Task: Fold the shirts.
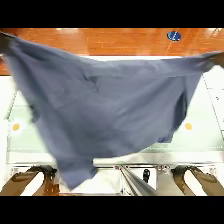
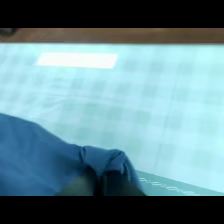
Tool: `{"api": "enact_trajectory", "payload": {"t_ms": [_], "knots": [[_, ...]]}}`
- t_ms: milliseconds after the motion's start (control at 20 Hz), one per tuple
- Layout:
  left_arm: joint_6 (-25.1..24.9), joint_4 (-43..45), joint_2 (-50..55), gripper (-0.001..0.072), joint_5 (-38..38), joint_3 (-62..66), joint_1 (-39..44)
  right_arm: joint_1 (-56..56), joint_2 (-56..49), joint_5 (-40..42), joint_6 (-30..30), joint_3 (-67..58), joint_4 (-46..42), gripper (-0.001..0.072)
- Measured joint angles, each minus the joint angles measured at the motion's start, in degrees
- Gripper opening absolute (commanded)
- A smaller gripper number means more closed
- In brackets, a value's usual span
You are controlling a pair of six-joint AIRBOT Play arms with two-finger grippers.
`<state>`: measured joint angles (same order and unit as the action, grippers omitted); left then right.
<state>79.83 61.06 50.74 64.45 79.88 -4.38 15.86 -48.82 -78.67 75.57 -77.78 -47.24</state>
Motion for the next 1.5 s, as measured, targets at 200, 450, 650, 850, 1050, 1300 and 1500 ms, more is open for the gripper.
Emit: {"api": "enact_trajectory", "payload": {"t_ms": [200,450,650,850,1050,1300,1500], "knots": [[-1.9,-3.5,15.2,0.0023,-14.9,-5.9,3.9,0.0,-16.1,7.9,-6.9,4.7,8.2,0.0022],[-2.6,-11.0,34.4,0.0026,-29.0,-1.7,7.1,0.0,-39.8,17.1,-10.4,-3.1,18.8,0.0039],[-2.6,-17.2,42.7,0.0508,-31.5,2.8,8.5,0.2,-52.6,18.7,-9.2,-11.9,27.4,0.0412],[-1.6,-14.6,43.3,0.0508,-21.9,6.9,2.7,5.4,-55.7,10.7,-6.6,-17.2,31.5,0.0407],[-1.0,-7.7,38.9,0.0508,-3.0,4.3,-8.9,14.2,-49.5,-3.9,-5.8,-14.1,20.7,0.0406],[-3.5,-8.2,27.8,0.0507,7.7,-20.9,-17.4,20.0,-28.0,2.5,-5.2,17.2,3.3,0.0407],[-4.2,-12.8,22.4,0.0507,5.2,-37.7,-20.9,23.1,-12.9,10.4,-6.6,39.6,3.3,0.0407]]}}
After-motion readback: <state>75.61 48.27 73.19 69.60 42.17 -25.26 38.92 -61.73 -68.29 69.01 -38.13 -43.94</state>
